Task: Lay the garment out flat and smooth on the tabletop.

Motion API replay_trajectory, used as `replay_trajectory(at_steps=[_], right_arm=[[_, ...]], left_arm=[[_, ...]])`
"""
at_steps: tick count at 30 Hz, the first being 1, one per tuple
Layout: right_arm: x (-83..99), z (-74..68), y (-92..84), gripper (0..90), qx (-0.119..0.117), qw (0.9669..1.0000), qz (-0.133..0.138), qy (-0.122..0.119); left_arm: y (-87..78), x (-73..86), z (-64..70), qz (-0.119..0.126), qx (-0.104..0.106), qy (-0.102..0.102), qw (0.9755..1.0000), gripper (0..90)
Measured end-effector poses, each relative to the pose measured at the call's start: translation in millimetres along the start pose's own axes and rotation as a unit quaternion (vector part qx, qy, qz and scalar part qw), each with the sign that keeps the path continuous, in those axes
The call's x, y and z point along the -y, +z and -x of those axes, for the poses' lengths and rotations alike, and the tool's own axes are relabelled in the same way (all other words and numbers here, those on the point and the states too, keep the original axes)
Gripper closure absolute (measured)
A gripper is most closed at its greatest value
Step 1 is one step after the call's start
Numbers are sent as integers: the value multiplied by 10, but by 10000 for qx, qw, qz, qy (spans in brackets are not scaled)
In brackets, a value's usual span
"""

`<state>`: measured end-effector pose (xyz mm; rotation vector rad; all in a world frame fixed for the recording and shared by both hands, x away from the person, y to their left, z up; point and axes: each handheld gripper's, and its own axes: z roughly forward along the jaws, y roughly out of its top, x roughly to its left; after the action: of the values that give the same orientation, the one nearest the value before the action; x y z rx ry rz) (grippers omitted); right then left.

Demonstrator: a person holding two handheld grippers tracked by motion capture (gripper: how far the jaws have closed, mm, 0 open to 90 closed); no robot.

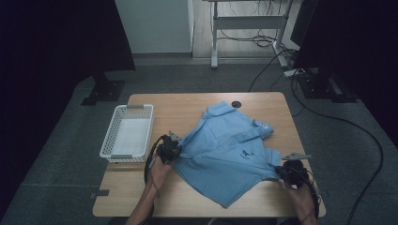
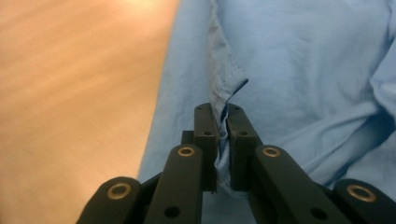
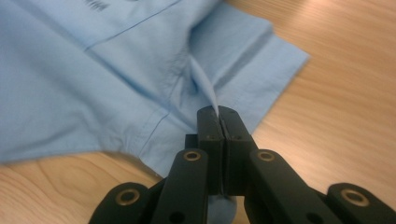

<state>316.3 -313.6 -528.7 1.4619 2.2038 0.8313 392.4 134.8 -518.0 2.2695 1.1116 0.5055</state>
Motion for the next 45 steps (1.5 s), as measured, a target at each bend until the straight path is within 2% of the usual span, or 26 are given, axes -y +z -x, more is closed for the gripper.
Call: replay_trajectory(at_steps=[2,3,5,6,7,8,10,11,12,14,15,18,19,20,22,24,27,28,31,32,35,36,38,40,42,45], right_arm=[[41,78,-12,869,-64,9995,-279,166],[57,94,4,853,-63,9982,-566,167],[85,104,-34,774,75,9975,-681,167],[86,107,-79,722,159,9976,-651,170],[81,114,-130,661,262,9982,-509,156],[68,121,-179,613,354,9986,-367,172],[23,139,-241,549,426,9988,-113,210],[-7,146,-246,530,425,9989,-10,213],[-42,147,-231,522,428,9989,55,198],[-81,146,-195,514,438,9989,95,151],[-132,148,-122,495,461,9988,103,100],[-245,175,178,452,445,9989,-112,45],[-261,180,255,452,448,9988,-176,21],[-270,180,321,462,458,9987,-242,9],[-270,168,381,613,270,9995,-176,70],[-275,111,380,811,189,9997,-161,-14],[-289,42,367,885,266,9990,-275,-248],[-289,42,367,885,266,9990,-275,-248],[-243,159,272,891,386,9992,-124,-2],[-209,258,182,890,476,9987,-8,177],[-155,413,60,890,538,9976,42,430],[-143,432,32,890,559,9973,77,461],[-143,423,-8,887,557,9972,163,481],[-164,381,-24,882,561,9974,220,398],[-194,342,-25,880,574,9974,269,344],[-223,304,2,880,506,9979,262,296]], left_arm=[[-47,27,98,-291,301,64,9991,751],[-85,20,131,-256,405,140,9988,677],[-205,-44,139,41,669,189,9976,520],[-271,-91,116,255,930,127,9953,458],[-329,-139,84,483,1300,-10,9903,414],[-376,-193,54,624,1495,-79,9868,396],[-405,-245,37,721,1482,-83,9863,379],[-352,-342,33,731,1259,-46,9893,373],[-352,-342,33,731,1259,-46,9893,371],[-120,-424,64,433,807,105,9957,370],[15,-451,80,246,651,208,9974,376],[474,-487,118,-194,283,471,9983,409],[546,-482,114,-249,251,493,9982,450],[562,-482,94,-130,288,374,9988,494],[555,-473,76,-138,365,333,9987,684],[521,-439,103,-178,214,496,9984,809],[426,-323,91,-258,-14,538,9982,899],[426,-323,91,-258,-14,538,9982,900],[238,-66,19,-229,-133,396,9989,900],[128,84,-12,-178,-99,289,9994,900],[5,189,-50,-218,13,236,9995,899],[-23,165,-61,-91,22,211,9997,877],[-56,30,-51,206,7,187,9996,714],[-32,-164,4,496,133,223,9984,561],[56,-341,85,689,246,313,9968,480],[337,-495,195,444,176,551,9973,465]])
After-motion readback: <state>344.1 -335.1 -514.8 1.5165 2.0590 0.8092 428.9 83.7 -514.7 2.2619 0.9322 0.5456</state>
